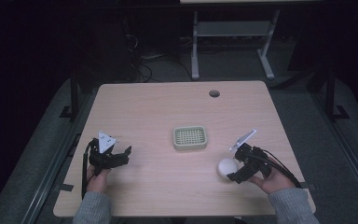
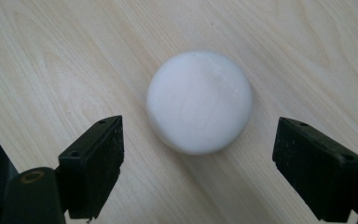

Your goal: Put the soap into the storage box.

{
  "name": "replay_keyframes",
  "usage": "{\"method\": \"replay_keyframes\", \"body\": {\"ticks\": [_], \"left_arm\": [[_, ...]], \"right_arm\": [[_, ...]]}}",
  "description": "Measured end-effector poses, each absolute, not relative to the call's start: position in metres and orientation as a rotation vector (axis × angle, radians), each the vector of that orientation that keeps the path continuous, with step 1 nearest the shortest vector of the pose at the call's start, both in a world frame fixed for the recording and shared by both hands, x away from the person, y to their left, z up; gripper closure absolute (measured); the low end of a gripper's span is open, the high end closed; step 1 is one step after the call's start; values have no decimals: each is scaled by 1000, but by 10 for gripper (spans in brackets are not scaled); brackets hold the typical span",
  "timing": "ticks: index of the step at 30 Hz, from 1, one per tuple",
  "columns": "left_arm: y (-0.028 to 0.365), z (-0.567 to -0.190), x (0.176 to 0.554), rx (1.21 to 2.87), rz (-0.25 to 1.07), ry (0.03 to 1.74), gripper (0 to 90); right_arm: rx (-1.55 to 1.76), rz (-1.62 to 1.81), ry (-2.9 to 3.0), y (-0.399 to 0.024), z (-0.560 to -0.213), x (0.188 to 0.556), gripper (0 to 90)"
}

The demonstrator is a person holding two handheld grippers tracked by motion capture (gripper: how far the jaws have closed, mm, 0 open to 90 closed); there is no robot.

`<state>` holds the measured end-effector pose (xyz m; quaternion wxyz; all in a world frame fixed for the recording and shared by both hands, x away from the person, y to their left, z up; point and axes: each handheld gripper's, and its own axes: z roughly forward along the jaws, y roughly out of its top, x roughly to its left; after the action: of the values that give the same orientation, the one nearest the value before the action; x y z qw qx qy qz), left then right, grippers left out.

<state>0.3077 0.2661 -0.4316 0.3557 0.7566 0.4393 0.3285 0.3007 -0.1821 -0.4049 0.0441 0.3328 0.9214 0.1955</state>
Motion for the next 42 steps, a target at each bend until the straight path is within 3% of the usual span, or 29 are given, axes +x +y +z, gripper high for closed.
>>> {"method": "replay_keyframes", "body": {"ticks": [42], "left_arm": [[265,-432,308,1958,848,1128,149]], "right_arm": [[975,302,2942,-145,-439,331,164]]}}
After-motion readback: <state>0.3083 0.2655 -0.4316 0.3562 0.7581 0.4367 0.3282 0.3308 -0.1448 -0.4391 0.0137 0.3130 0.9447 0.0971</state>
